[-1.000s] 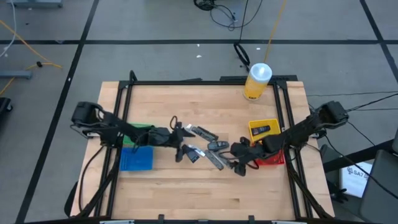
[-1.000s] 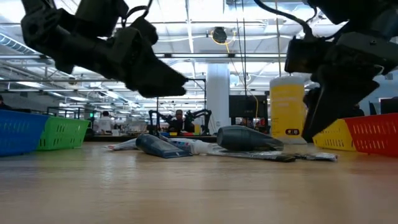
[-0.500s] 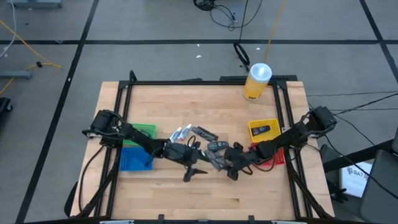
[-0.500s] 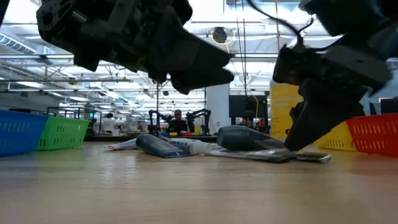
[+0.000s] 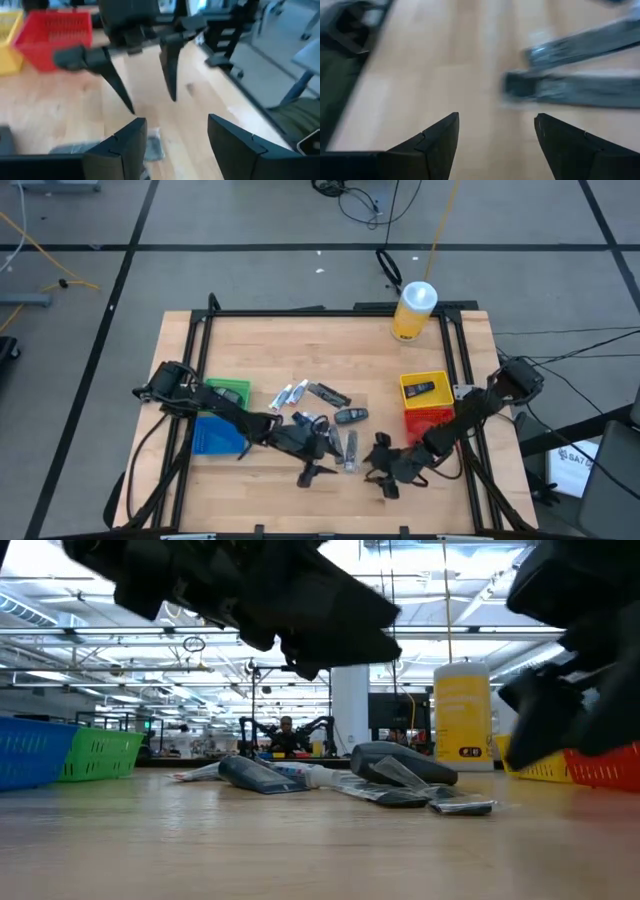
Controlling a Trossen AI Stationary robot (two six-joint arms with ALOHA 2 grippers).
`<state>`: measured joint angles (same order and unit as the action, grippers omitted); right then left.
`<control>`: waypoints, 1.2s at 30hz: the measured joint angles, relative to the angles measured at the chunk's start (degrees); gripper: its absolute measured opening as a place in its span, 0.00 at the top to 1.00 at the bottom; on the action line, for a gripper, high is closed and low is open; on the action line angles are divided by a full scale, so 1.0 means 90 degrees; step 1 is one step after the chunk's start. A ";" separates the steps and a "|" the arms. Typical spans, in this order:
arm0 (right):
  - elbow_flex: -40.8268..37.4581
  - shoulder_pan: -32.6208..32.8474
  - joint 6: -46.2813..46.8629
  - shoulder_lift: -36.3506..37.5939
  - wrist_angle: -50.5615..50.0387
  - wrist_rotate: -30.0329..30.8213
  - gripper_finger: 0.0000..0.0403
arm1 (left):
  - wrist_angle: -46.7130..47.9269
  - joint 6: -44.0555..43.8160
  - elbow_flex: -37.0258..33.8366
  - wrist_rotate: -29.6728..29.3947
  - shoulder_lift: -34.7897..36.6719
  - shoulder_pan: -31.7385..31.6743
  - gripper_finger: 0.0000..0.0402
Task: Pick & Place Travel size toiletries
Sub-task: Put the black comb into the blue bin
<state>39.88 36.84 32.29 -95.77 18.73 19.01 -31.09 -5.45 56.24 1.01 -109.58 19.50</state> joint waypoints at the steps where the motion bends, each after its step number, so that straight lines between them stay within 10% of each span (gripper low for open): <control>1: 0.0000 -0.0037 -0.0059 0.0001 0.0006 0.0202 0.38 | 0.0253 -0.0109 0.0104 -0.0131 0.0000 -0.0015 0.51; 21: 0.0754 -0.0635 -0.1312 -0.1942 0.3144 -0.0664 0.38 | 0.1618 -0.1207 0.0266 -0.0485 0.0002 -0.0164 0.83; 29: 0.0970 -0.0792 -0.1403 -0.0715 0.0475 -0.0150 0.38 | 0.1922 -0.0924 0.0263 0.0879 0.0005 0.0022 0.88; 36: 0.0971 -0.1532 -0.2450 -0.1029 0.0835 -0.1633 0.38 | 0.1751 -0.0576 0.0261 0.1723 0.0005 0.0185 0.96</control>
<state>48.62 23.05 10.24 -105.04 26.25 4.31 -15.33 -10.63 58.59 16.51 -109.54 21.16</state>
